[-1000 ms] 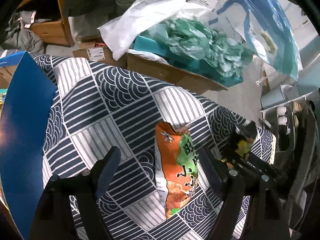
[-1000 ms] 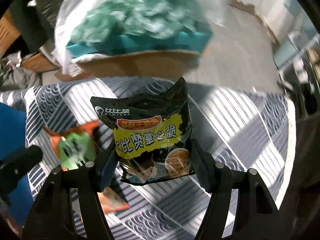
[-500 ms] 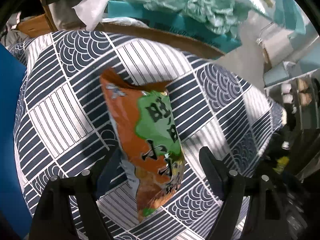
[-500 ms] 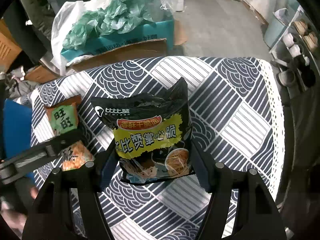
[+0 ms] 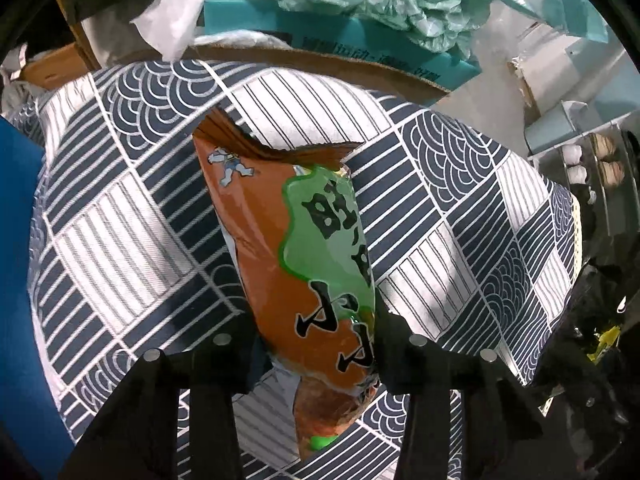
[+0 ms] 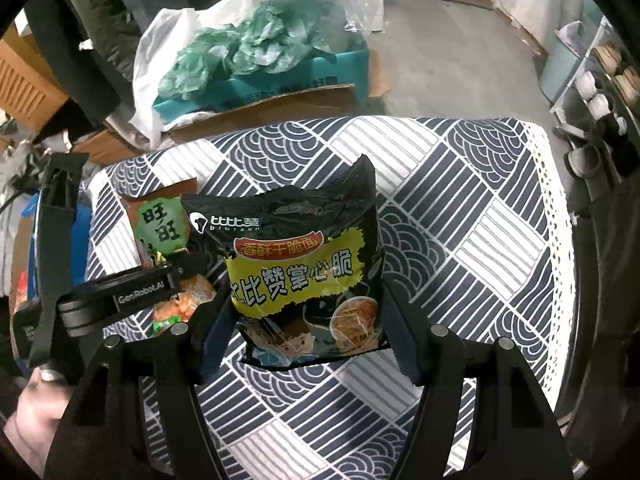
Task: Organize snacks
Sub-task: 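Lift and carry the orange-green bag and black bag over the box with both tools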
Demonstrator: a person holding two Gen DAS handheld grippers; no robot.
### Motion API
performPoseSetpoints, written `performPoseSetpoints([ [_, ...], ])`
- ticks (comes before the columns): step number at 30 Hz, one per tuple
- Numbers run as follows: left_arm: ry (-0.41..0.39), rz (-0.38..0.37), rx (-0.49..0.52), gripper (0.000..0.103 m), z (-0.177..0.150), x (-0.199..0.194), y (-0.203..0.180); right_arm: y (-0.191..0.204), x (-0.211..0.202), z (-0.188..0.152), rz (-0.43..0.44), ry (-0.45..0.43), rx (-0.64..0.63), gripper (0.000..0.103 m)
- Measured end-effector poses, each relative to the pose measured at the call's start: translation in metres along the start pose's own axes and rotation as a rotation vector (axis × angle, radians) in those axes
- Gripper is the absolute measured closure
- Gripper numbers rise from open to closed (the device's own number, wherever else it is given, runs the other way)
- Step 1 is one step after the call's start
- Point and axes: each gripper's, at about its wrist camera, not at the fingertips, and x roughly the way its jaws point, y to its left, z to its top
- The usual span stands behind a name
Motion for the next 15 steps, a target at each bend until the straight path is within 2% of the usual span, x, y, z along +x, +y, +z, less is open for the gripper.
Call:
performPoseSetpoints([
  [6,-0.037,0.050,0.066,0.058,-0.002,-0.030,0.006,0.015,-0.012,-0.005,0.007,-0.020,-0.015,0.035],
  [15,-0.173,0.101,0.148,0.058,-0.013,-0.099,0.018,0.045,-0.038,-0.010,0.000,-0.082,-0.074,0.035],
])
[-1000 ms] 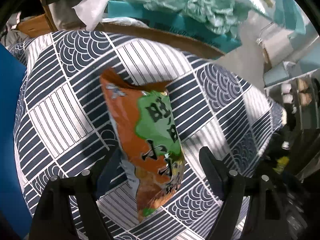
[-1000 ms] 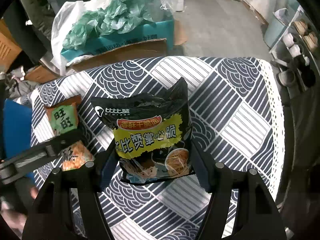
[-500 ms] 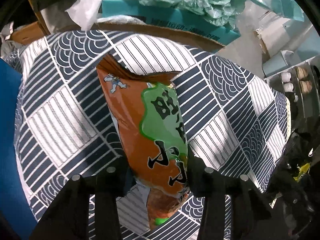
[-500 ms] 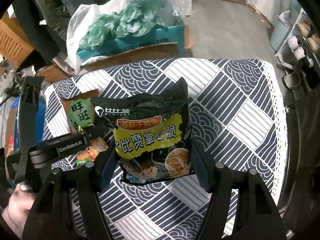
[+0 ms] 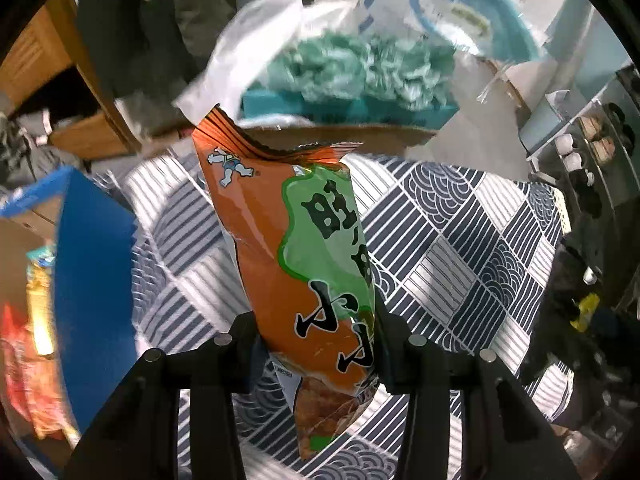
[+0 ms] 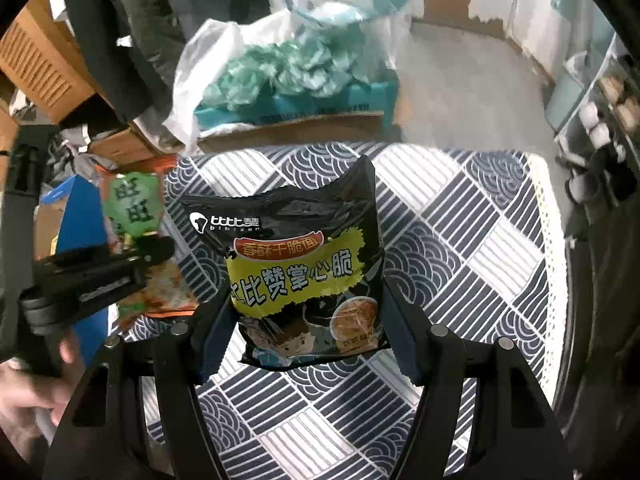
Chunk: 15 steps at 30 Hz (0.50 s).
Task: Organize snacks
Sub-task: 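Lift and carry the orange-green bag and black bag over the box with both tools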
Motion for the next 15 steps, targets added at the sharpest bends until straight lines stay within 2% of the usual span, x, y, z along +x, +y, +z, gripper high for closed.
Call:
performPoseSetpoints([
  [9,-0.134,0.034,0.070,0.058,-0.009,-0.057,0.015,0.027,-0.021,0.000,0.044,-0.041,-0.030,0.035],
  [15,-0.175,0.030,0.079,0.058,-0.019,-0.086,0.027,0.043,-0.035,-0.003,0.075,-0.062,-0.042,0.035],
])
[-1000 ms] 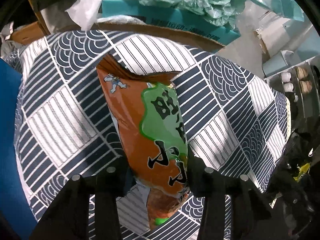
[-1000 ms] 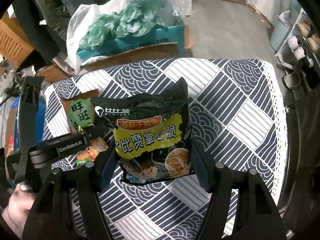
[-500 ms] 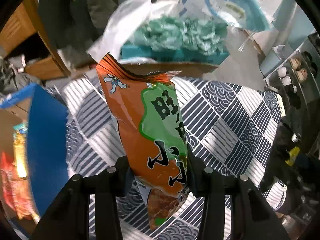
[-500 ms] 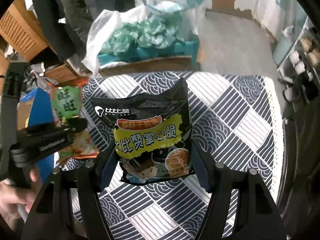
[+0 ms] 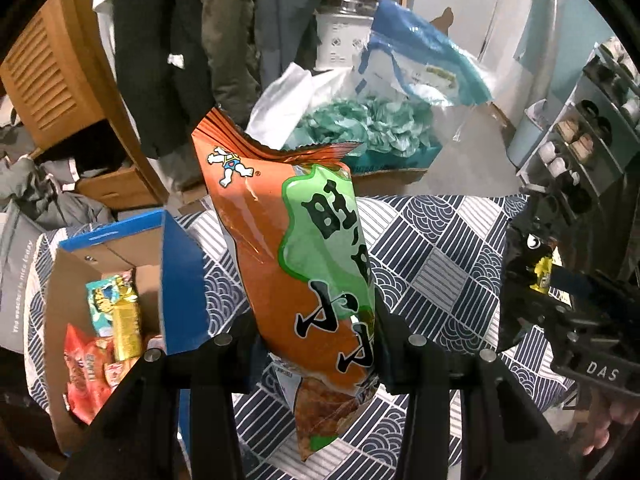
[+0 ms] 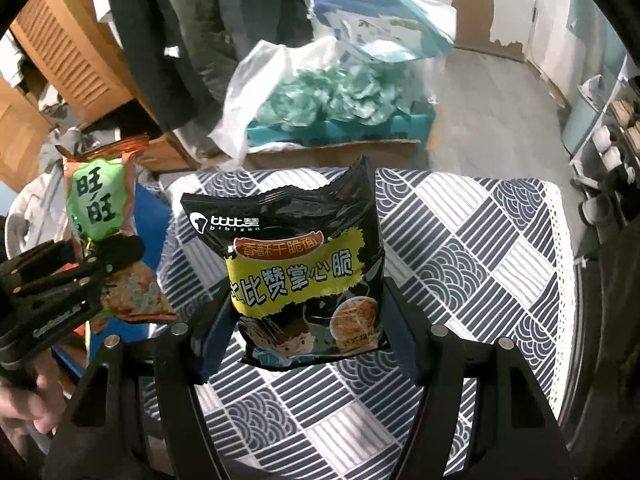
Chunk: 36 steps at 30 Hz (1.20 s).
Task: Organize snacks
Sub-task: 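Lift and carry the orange-green bag and black bag over the box with both tools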
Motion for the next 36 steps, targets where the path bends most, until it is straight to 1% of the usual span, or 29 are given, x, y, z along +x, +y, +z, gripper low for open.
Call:
performPoseSetpoints([
  [3,-0.026,0.007,0.004,0.058,-0.003,-0.010,0.003,0.009,-0.006,0.000,0.016,-0.014,-0.013,0.035],
  [9,-0.046,-0.012,-0.025,0.058,-0.013,-0.027,0.018,0.029,-0.017,0.001,0.047,-0.043,-0.038,0.035],
  [13,-0.076,0.013,-0.012,0.058,-0.019,-0.039,0.024,0.047,-0.019,0.003,0.070,-0.052,-0.071,0.035],
  [21,-0.122,0.043,-0.023,0.058,-0.027,-0.061,0.047,0.088,-0.018,0.009,0.105,-0.050,-0.143,0.035],
  [29,-0.144,0.059,-0.078,0.058,-0.034,-0.075,0.086,0.135,-0.010,0.018,0.145,-0.038,-0.212,0.035],
  [36,-0.139,0.062,-0.164,0.058,-0.042,-0.077,0.134,0.172,0.006,0.022,0.174,-0.006,-0.259,0.035],
])
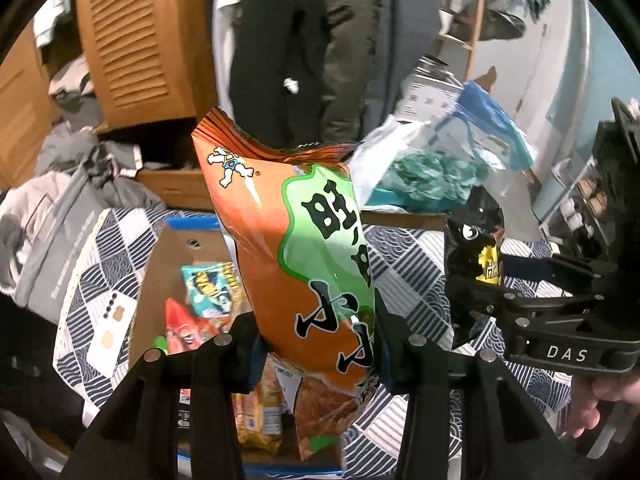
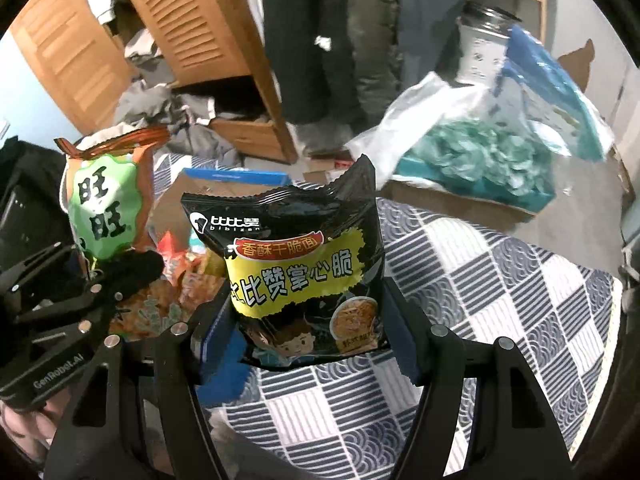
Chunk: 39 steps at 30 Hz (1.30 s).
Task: Organize snacks
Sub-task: 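Lift and carry the orange-green bag and black bag over the box with both tools, then lower both bags into the box and open both tools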
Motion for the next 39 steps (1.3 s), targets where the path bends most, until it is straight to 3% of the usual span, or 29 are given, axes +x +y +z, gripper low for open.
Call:
performPoseSetpoints([
  [11,0.033,0.046,-0.139,0.058,-0.002,0.021,0.080,0.049,0.037,0.016,0.051,0.058,-0.048,0.035],
  [19,0.126,0.048,-0.256,0.058,-0.014,0.062,0.123,0.080,0.067,0.028,0.085,0.103,-0.065,0.035],
  [26,0.160,0.039,-0.323,0.057,-0.019,0.081,0.139,0.101,0.091,0.036,0.091,0.132,-0.075,0.035],
  [29,0.180,0.046,-0.337,0.047,-0.020,0.086,0.143,0.106,0.098,0.038,0.092,0.142,-0.076,0.035],
  [39,0.129,0.085,-0.310,0.039,-0.019,0.063,0.147,0.113,0.114,0.045,0.099,0.159,-0.074,0.034],
])
